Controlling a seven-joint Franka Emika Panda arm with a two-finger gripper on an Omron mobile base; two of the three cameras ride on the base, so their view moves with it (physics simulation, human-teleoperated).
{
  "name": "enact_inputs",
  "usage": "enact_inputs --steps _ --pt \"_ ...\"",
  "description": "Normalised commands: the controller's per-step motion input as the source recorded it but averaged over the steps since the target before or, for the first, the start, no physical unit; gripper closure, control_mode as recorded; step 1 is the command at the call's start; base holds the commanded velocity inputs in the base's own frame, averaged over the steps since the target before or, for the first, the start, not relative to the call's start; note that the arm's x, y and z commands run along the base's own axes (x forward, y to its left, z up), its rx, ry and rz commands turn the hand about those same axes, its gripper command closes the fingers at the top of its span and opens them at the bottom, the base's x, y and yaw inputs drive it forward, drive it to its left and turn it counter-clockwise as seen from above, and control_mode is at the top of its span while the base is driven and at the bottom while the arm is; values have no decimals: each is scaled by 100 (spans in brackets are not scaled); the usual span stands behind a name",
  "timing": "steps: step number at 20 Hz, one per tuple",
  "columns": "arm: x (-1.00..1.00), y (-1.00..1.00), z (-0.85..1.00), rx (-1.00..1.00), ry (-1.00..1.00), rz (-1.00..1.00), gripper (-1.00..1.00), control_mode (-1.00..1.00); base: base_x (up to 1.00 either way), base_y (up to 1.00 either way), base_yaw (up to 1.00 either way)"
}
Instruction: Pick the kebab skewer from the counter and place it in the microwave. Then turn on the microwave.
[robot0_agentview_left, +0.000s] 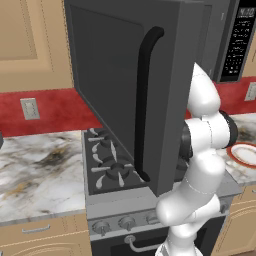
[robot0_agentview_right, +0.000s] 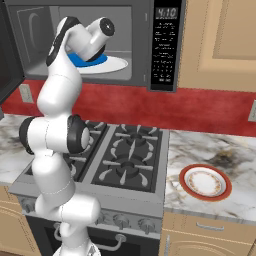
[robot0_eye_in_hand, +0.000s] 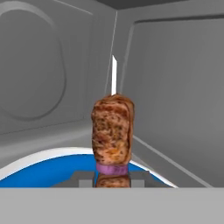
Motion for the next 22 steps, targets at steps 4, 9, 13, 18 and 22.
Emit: enact_inputs --steps 4,9,13,18,22 --pt "2 0 -5 0 0 0 100 -100 0 0 0" --pt "0 1 -9 0 0 0 100 -100 0 0 0" --pt "0 2 -9 0 0 0 100 -100 0 0 0" --pt "1 3 -8 0 0 0 100 -100 0 0 0" --pt "1 2 -8 0 0 0 100 -100 0 0 0"
